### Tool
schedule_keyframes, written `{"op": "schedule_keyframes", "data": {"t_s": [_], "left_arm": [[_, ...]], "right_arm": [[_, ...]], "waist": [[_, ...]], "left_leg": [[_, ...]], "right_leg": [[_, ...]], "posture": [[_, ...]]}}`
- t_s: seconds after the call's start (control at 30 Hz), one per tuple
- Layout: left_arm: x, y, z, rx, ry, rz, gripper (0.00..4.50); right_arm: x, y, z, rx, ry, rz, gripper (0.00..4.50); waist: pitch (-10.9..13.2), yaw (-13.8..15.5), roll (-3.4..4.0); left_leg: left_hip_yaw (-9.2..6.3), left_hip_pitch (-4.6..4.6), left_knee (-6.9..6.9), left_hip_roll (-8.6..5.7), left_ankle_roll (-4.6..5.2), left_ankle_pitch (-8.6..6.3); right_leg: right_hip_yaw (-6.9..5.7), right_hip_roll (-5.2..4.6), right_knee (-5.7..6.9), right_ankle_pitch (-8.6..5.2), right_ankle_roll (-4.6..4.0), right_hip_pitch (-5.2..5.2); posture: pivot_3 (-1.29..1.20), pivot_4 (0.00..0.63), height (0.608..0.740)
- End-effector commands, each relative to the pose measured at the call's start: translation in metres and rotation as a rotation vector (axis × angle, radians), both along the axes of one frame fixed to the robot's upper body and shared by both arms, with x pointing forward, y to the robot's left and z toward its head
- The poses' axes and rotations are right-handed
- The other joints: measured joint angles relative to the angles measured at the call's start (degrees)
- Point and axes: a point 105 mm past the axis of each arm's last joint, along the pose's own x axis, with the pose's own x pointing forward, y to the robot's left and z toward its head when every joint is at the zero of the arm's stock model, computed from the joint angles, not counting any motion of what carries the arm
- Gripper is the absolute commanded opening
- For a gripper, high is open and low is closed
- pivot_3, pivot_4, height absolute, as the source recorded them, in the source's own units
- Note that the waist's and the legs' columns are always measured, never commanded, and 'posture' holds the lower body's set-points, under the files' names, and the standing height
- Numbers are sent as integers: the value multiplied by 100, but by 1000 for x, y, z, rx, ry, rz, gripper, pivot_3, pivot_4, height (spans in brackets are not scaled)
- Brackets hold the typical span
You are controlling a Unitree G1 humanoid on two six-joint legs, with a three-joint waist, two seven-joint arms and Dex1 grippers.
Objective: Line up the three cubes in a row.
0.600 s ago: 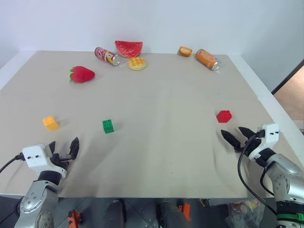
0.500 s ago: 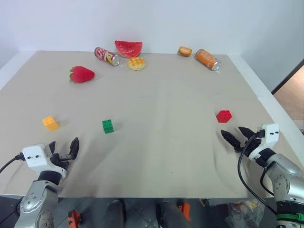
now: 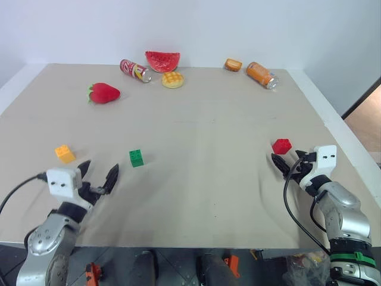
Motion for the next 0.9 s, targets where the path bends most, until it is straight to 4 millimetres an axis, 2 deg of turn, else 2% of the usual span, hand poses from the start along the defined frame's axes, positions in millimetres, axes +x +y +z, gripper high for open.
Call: {"op": "schedule_keyframes", "data": {"t_s": [0.03, 0.17, 0.2, 0.27, 0.33, 0.53, 0.9], "left_arm": [[-1, -24, 38, 17, -113, -163, 4456], [2, -55, 60, 47, -140, -379, 4456], [1, -61, 61, 67, -135, -427, 4456], [-4, -88, 55, 179, -112, -614, 4456], [-7, -101, 50, 254, -104, -720, 4456], [-2, -109, 36, 306, -82, -810, 4456], [6, -112, 27, 290, -93, -817, 4456]], "right_arm": [[2, -10, 16, -11, -60, -37, 4500], [5, -12, 15, 18, -65, -64, 4500], [6, -12, 14, 15, -63, -67, 4500], [11, -12, 7, 12, -51, -84, 4500], [15, -13, 4, 13, -50, -94, 4500], [25, -11, 2, 14, -53, -91, 4500], [31, -5, -3, 15, -47, -73, 4500]], "waist": [[0, 0, 0], [-1, 0, 1], [-1, -2, 1], [-2, -5, 3], [-5, -9, 10], [-5, -63, 10], [-5, -110, 10]], "left_leg": [[0, 0, 0, 0, 1, 1], [1, 1, 2, 0, 3, 2], [1, 1, 3, 0, 4, 3], [5, 3, 4, -1, 4, 3], [5, 6, 4, 0, 4, 3], [18, 15, 3, 2, 8, 5], [22, 15, 5, 1, 13, 9]], "right_leg": [[1, 2, 0, 2, 4, 1], [7, 5, 1, 10, 19, 4], [9, 6, 2, 18, 33, 5], [15, 7, 2, 21, 36, 4], [20, 12, 1, 18, 27, 5], [37, 16, 3, 21, 30, 5], [44, 15, 3, 27, 35, 6]], "posture": [[0, 150, 740], [0, 150, 740], [0, 150, 740], [0, 150, 740], [0, 150, 740], [0, 150, 740], [0, 150, 740]]}}
